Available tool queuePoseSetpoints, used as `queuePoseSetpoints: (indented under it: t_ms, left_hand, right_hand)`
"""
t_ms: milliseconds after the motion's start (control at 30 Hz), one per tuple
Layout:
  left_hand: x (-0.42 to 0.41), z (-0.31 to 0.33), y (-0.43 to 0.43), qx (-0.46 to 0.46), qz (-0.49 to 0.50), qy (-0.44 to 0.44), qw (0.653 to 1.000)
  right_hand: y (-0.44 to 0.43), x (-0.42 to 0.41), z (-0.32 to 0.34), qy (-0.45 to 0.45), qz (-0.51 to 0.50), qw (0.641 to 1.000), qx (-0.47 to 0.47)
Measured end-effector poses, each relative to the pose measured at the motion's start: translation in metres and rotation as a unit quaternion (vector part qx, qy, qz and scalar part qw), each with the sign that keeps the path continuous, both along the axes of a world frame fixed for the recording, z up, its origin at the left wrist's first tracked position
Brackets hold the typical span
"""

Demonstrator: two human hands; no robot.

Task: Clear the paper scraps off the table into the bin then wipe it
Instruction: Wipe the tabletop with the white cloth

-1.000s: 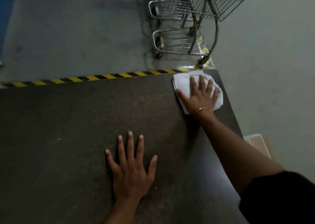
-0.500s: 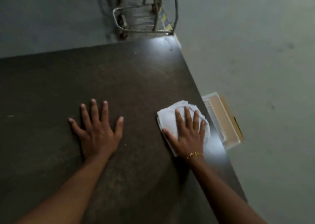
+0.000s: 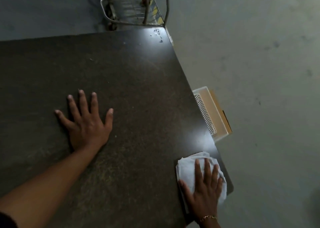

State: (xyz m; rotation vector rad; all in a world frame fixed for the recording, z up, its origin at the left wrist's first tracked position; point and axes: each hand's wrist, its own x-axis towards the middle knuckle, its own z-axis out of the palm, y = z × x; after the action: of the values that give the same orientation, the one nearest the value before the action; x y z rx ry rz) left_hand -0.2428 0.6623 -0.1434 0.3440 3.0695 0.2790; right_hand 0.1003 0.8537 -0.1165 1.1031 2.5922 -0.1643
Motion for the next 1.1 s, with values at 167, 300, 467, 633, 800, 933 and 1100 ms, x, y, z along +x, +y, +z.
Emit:
queuePoseSetpoints:
  t_ms: [167, 300, 467, 633, 800, 933, 1100]
  left_hand:
    - [0.001, 0.001, -0.001, -0.02, -0.007, 0.003, 1.0]
    - [0.001, 0.001, 0.0, -0.036, 0.0, 0.008, 0.999]
    - [-0.002, 0.003, -0.001, -0.045, -0.004, 0.009, 0.999]
    - [-0.001, 0.003, 0.0, -0.053, -0.009, 0.032, 0.998]
    - [-0.002, 0.002, -0.001, -0.062, -0.01, 0.028, 0.998]
    - [-0.002, 0.001, 0.0, -0.071, -0.01, 0.027, 0.997]
    - [-0.002, 0.002, 0.0, -0.052, -0.007, 0.009, 0.999]
  right_hand:
    - [0.045, -0.093, -0.007, 0.035, 0.033, 0.999, -0.003]
    - [0.083, -0.2, -0.009, 0.049, 0.071, 0.996, -0.005]
    - [0.117, -0.337, -0.008, 0.077, 0.081, 0.994, -0.013]
    - [0.139, -0.442, -0.011, 0.082, 0.094, 0.992, -0.017]
    - [0.156, -0.504, -0.01, 0.091, 0.103, 0.99, -0.027]
    - [0.159, -0.504, -0.008, 0.087, 0.123, 0.988, -0.027]
    - [0.15, -0.419, -0.011, 0.088, 0.141, 0.986, -0.018]
